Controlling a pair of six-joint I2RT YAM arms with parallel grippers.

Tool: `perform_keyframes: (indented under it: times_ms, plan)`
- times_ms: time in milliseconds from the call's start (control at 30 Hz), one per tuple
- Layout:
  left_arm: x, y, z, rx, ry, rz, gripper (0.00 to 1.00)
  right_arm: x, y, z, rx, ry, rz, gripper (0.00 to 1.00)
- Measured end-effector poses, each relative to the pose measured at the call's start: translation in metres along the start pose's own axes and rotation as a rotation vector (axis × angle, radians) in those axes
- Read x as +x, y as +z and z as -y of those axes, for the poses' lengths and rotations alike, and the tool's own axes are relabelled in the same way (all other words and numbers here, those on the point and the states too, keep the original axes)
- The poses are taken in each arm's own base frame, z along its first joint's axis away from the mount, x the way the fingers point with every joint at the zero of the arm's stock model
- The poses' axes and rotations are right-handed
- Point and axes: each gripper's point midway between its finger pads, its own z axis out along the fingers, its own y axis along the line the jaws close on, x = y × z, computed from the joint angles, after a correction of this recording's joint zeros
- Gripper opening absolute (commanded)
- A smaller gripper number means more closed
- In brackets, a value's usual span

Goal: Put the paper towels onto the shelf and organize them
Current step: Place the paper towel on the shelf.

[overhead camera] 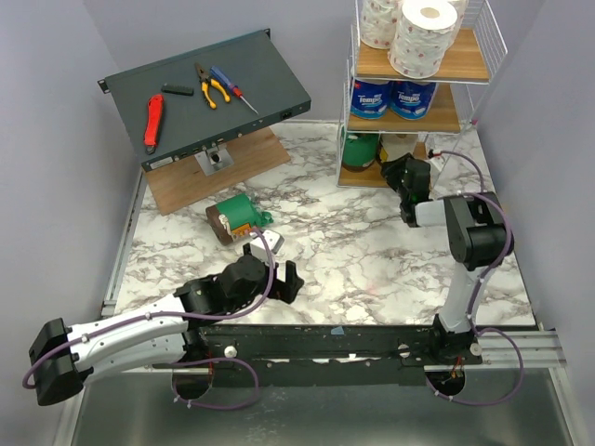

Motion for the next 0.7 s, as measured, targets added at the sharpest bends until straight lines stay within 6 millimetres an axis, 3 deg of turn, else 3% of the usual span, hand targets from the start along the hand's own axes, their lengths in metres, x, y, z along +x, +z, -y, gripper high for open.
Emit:
perform_keyframes:
  times_ms: [133, 300, 433, 533, 700]
  plan:
    - [-0.008, -0.007, -0.004, -0.015, -0.016, 0.037, 0.96, -0.012, -0.048, -0.013, -0.034, 0.012, -0.008, 0.6]
    - [-0.023, -0.021, -0.021, -0.088, -0.079, 0.111, 0.96, -0.02, -0.118, -0.051, -0.143, 0.016, -0.024, 0.62]
    - [-0.032, -0.033, -0.043, -0.181, -0.162, 0.168, 0.97, 0.005, -0.167, -0.067, -0.23, -0.006, -0.135, 0.62]
    - [-0.043, -0.041, -0.064, -0.258, -0.247, 0.215, 0.98, 0.024, -0.193, -0.058, -0.252, -0.019, -0.233, 0.62]
    - [-0.061, -0.055, -0.121, -0.431, -0.438, 0.298, 0.98, 0.054, -0.229, -0.041, -0.29, -0.027, -0.366, 0.63]
